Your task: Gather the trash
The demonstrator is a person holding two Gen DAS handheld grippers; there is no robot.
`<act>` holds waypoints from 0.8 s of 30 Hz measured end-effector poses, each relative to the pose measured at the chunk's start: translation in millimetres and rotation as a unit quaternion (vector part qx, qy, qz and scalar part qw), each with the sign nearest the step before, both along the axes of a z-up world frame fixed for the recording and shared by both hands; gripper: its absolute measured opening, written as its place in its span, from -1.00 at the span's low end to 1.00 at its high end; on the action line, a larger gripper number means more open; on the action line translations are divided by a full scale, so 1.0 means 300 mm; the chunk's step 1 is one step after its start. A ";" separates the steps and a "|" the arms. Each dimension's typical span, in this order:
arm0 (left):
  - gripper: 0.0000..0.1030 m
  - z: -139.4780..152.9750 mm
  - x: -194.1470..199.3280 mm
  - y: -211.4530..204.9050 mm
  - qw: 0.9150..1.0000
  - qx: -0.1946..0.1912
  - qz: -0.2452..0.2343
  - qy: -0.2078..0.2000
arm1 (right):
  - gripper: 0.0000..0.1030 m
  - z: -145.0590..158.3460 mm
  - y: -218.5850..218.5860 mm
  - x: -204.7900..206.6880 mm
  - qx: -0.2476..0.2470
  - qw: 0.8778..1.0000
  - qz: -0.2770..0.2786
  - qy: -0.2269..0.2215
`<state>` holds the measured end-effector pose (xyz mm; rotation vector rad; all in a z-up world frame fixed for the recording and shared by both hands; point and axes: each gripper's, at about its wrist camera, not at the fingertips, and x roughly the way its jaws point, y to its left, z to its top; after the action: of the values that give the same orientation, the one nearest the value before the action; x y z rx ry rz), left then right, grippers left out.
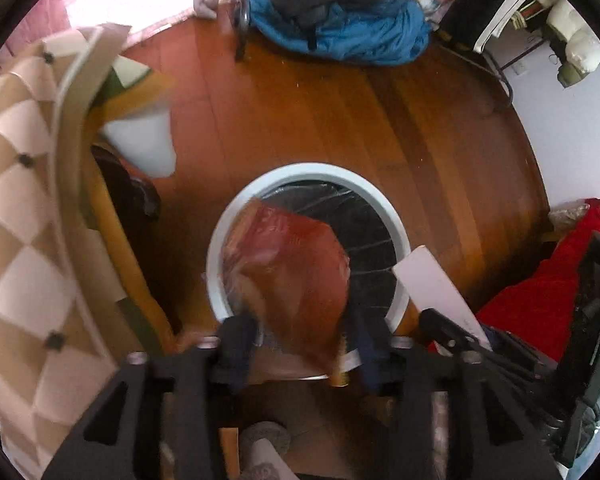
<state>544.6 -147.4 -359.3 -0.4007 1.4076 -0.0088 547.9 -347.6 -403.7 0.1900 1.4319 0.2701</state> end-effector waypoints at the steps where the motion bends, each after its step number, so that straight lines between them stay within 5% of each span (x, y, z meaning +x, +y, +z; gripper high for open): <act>1: 0.22 -0.010 0.005 -0.006 1.000 0.001 0.002 0.002 | -0.06 -0.024 -0.001 0.007 -0.001 1.000 -0.001 0.007; 4: 0.34 -0.016 -0.010 0.001 1.000 0.005 0.007 0.004 | 0.01 -0.094 -0.002 0.030 -0.012 1.000 0.007 0.019; 6: 0.61 -0.006 -0.018 0.005 1.000 0.014 0.011 0.002 | 0.14 -0.109 0.004 0.029 -0.016 1.000 0.009 0.023; 7: 0.95 -0.001 -0.022 0.009 1.000 0.020 0.014 0.002 | 0.28 -0.115 0.005 0.028 -0.022 0.999 0.008 0.023; 8: 1.00 0.005 -0.032 0.016 1.000 0.026 0.016 0.000 | 0.41 -0.118 0.007 0.029 -0.027 0.999 0.005 0.022; 9: 1.00 0.019 -0.048 0.025 0.999 0.039 0.019 -0.002 | 0.65 -0.119 0.006 0.029 -0.030 0.999 0.002 0.021; 13: 1.00 0.059 -0.091 0.037 0.996 0.091 0.020 -0.015 | 1.00 -0.097 -0.010 0.013 -0.053 0.998 -0.008 0.019; 18: 1.00 0.128 -0.167 0.040 0.989 0.141 0.021 -0.029 | 1.00 -0.033 -0.018 -0.035 -0.093 0.996 -0.007 0.017; 24: 1.00 0.282 -0.289 0.043 0.987 0.147 0.025 -0.054 | 1.00 0.139 -0.033 -0.147 -0.080 0.997 -0.008 0.005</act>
<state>457.9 -134.4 -274.6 -0.1864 1.2683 0.2133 503.9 -357.5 -361.8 0.0720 1.4546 0.1396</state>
